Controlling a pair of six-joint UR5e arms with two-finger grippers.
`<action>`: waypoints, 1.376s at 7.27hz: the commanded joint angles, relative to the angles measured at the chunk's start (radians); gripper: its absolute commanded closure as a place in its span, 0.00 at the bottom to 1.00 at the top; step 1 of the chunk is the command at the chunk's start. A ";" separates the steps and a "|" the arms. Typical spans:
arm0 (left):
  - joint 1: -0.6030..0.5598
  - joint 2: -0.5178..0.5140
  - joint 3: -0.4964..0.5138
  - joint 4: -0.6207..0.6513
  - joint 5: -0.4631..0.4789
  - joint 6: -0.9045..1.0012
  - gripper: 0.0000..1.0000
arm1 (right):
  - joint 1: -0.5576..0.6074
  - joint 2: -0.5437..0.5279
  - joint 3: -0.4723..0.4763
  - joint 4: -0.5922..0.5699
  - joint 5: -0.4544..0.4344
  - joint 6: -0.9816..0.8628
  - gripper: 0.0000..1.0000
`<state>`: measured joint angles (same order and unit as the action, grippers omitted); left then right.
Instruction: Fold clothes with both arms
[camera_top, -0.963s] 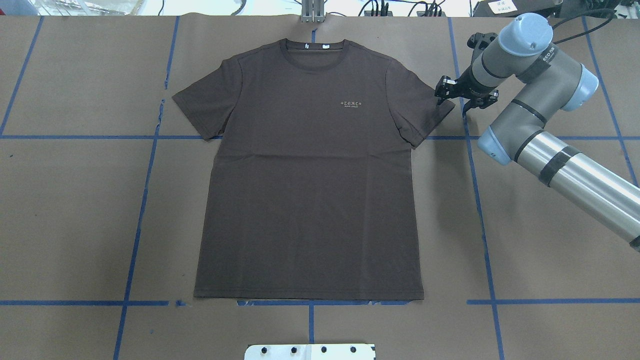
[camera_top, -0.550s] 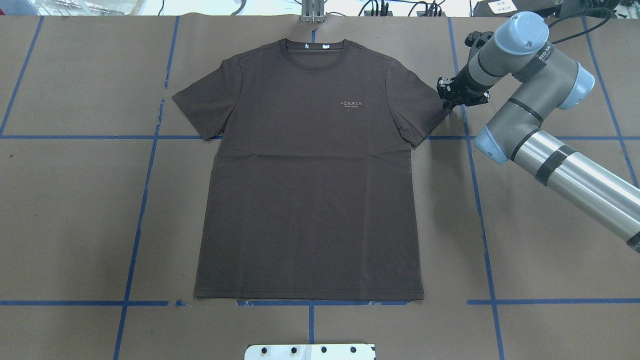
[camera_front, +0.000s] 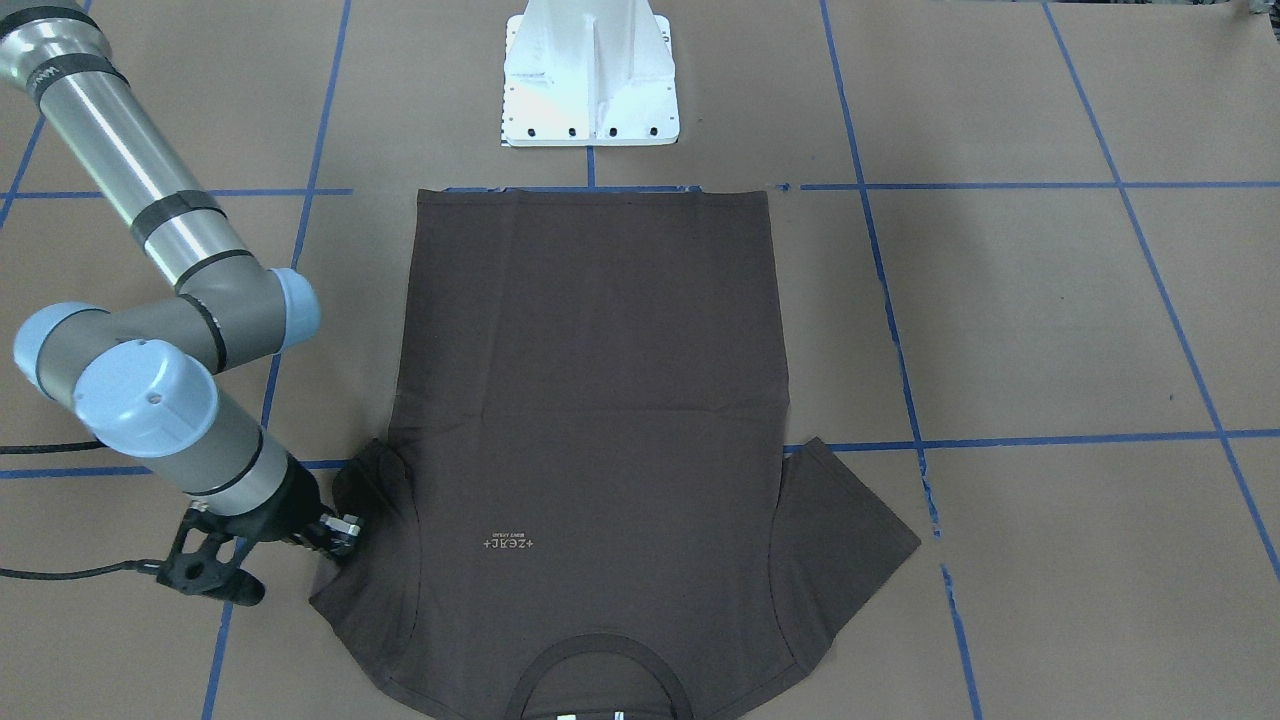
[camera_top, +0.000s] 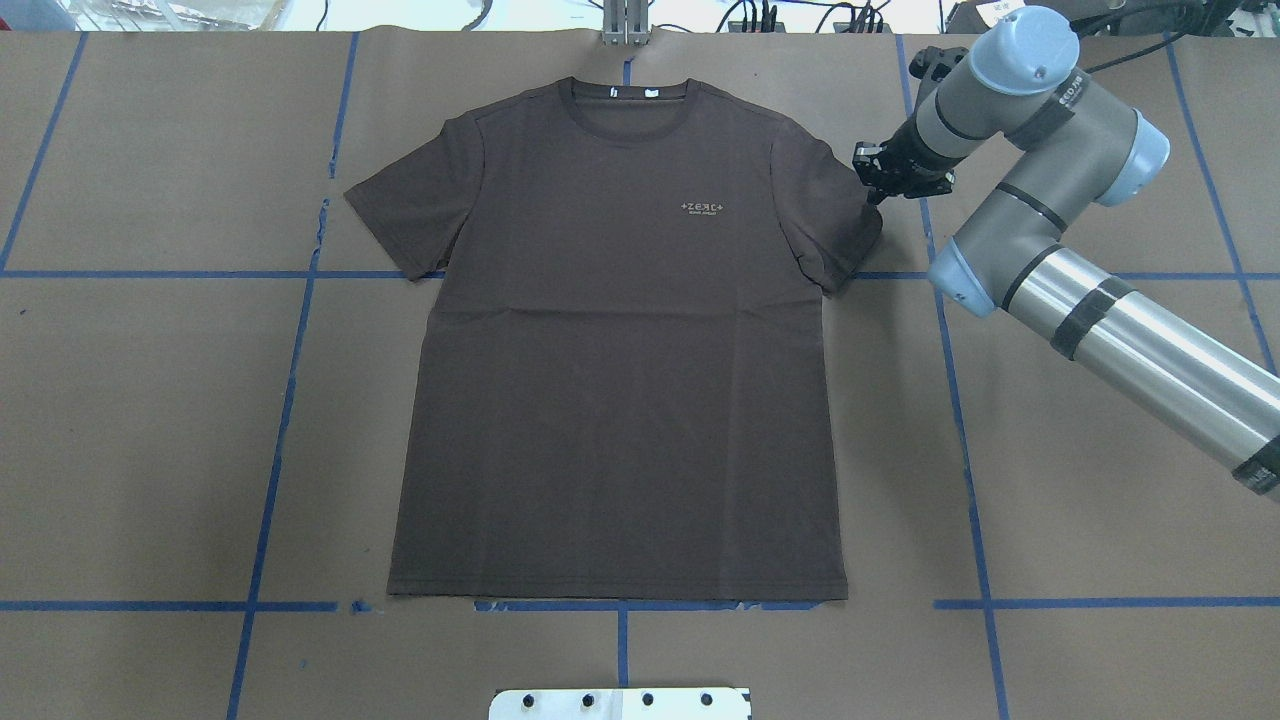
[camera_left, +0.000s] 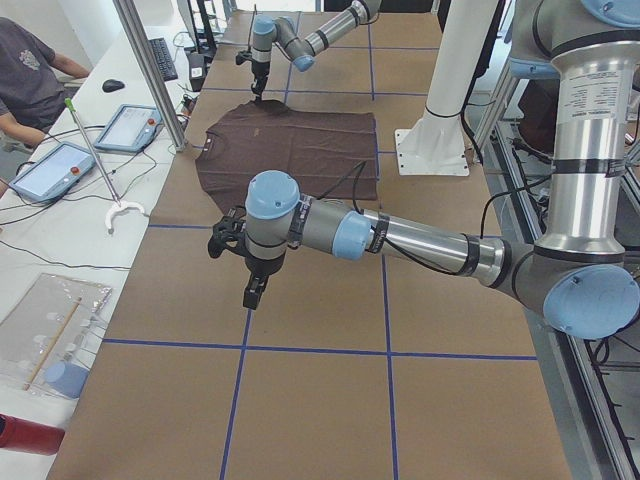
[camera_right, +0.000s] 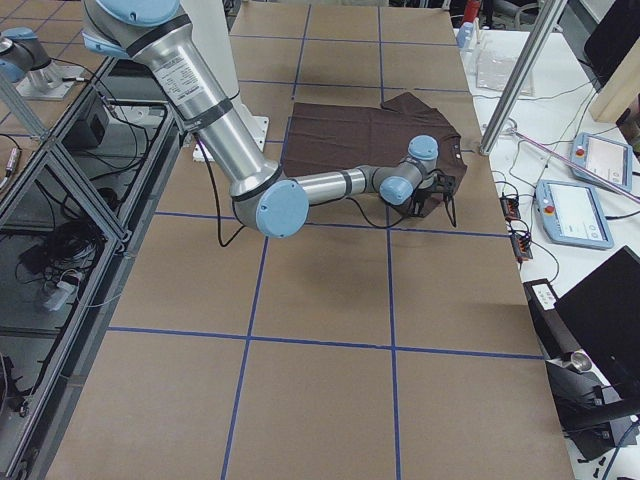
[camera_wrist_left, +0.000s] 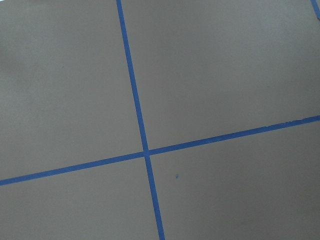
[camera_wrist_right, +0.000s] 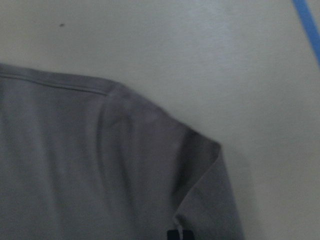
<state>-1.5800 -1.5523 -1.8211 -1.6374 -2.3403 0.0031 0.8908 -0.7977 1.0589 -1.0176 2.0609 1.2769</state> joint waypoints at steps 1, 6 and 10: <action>0.000 0.001 -0.012 0.002 -0.001 0.000 0.00 | -0.076 0.170 -0.092 -0.058 -0.106 0.087 1.00; 0.189 -0.035 0.023 -0.234 -0.088 -0.112 0.00 | -0.080 0.204 -0.058 -0.056 -0.147 0.091 0.00; 0.536 -0.503 0.373 -0.329 0.005 -0.830 0.08 | 0.155 -0.204 0.352 -0.058 0.146 0.043 0.00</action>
<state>-1.1374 -1.8988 -1.5944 -1.9569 -2.3631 -0.6661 0.9590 -0.9079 1.3440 -1.0794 2.1102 1.3512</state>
